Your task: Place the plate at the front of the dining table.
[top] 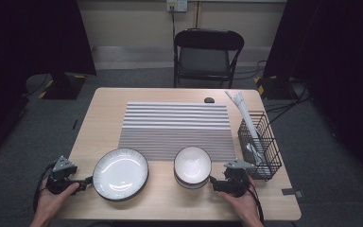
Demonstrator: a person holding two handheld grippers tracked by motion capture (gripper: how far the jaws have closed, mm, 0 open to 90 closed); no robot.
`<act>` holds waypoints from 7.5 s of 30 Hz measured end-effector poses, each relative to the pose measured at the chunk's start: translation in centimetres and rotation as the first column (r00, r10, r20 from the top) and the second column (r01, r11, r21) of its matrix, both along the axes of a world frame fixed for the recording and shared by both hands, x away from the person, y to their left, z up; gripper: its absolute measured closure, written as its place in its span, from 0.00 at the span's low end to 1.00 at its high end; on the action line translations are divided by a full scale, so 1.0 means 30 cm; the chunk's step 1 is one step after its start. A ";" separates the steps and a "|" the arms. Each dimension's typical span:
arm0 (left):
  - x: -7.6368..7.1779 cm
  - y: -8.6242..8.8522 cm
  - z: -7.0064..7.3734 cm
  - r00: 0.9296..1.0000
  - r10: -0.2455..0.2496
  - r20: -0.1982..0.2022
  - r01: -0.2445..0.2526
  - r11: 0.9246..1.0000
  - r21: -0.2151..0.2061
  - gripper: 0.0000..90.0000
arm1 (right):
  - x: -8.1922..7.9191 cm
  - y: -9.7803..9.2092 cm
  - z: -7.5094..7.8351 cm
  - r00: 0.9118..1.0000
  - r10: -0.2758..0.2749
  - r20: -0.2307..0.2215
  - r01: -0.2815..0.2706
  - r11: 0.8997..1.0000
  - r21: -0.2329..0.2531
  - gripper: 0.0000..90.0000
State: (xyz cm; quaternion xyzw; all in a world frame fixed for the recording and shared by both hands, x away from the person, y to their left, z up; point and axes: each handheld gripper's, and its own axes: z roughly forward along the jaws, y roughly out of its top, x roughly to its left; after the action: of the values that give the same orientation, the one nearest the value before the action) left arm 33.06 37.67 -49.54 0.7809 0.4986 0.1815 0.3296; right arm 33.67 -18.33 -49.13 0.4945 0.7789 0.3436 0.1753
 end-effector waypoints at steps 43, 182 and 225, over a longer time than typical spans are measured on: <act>-0.040 -0.051 0.239 0.995 -0.055 0.082 0.073 0.968 -0.242 0.28 | -0.080 -0.015 0.326 0.996 0.082 0.029 -0.086 0.983 0.161 0.44; 0.090 -0.039 0.097 0.989 -0.108 -0.100 0.074 0.952 -0.297 0.81 | 0.286 0.864 0.138 0.972 0.207 -0.116 -0.191 0.972 0.133 0.96; 0.089 0.002 0.096 0.992 -0.072 -0.105 0.029 0.931 -0.365 0.72 | 0.277 0.861 0.139 0.969 0.207 -0.137 -0.185 0.970 0.157 0.98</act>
State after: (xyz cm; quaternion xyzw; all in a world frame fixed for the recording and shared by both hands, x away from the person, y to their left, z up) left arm 35.72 37.74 -46.66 0.7285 0.5216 0.0320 0.4429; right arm 41.98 7.49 -44.97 0.4509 0.8085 0.3756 0.0443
